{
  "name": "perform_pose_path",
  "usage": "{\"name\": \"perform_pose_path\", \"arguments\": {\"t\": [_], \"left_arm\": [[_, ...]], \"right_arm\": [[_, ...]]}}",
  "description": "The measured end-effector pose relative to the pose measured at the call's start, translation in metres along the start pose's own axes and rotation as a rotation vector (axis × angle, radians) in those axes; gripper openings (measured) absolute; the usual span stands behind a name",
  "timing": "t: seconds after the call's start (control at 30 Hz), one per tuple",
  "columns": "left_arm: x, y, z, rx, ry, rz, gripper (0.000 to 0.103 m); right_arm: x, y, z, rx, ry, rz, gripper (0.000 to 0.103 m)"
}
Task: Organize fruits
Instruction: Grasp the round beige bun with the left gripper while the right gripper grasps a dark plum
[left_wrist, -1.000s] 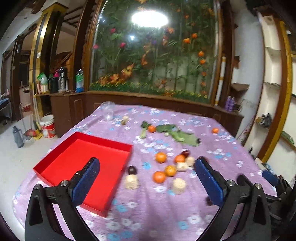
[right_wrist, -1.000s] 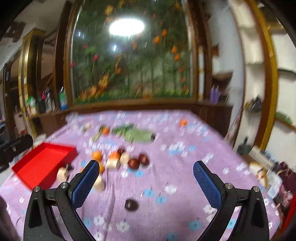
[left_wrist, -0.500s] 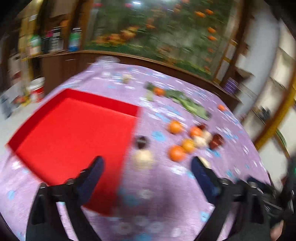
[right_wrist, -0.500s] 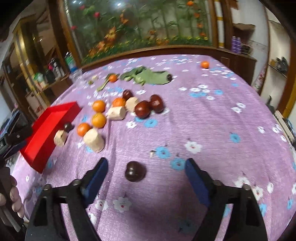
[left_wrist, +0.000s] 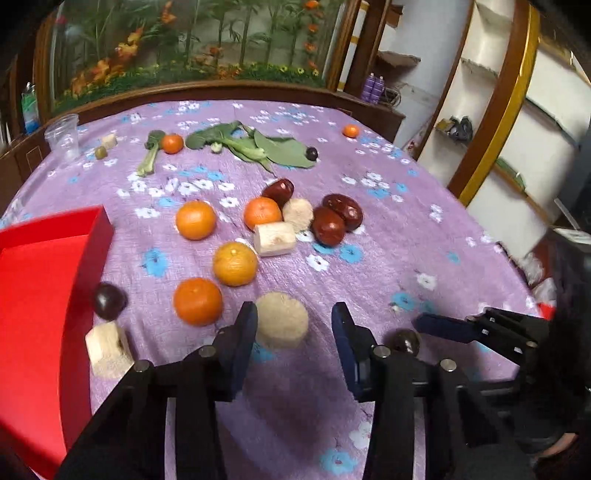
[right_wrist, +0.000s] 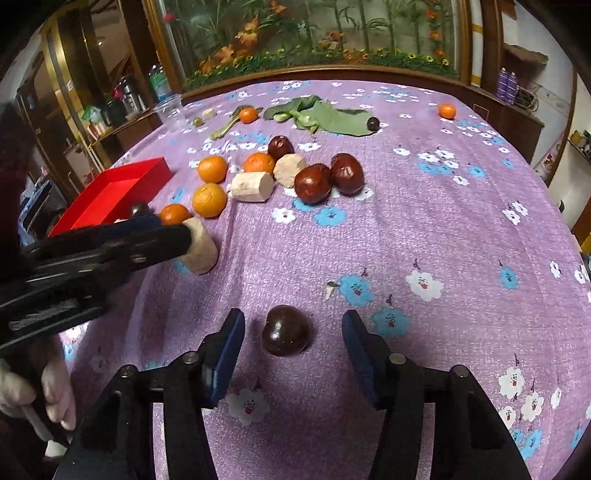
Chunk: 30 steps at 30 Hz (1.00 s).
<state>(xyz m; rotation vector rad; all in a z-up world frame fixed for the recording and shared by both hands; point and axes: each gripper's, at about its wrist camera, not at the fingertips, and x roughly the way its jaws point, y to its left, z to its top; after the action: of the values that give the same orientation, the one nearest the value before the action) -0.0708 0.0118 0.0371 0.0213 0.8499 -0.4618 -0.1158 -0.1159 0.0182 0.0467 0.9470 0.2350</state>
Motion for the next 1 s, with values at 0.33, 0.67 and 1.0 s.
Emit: {"name": "perform_pose_path", "arguments": {"t": [0.33,0.67,1.0], "left_arm": [[0.016,0.010,0.003,-0.011,0.061,0.029,0.046],[0.007,0.008,0.000,-0.017,0.023,0.035,0.033],[-0.099,0.082,-0.015,-0.257,-0.156,0.104,0.033]], "right_arm": [[0.004,0.010,-0.001,-0.047,0.014,-0.029,0.044],[-0.005,0.000,-0.007,0.011,0.004,-0.003,0.026],[-0.049,0.045,0.011,-0.051,-0.105,0.149,0.026]]}}
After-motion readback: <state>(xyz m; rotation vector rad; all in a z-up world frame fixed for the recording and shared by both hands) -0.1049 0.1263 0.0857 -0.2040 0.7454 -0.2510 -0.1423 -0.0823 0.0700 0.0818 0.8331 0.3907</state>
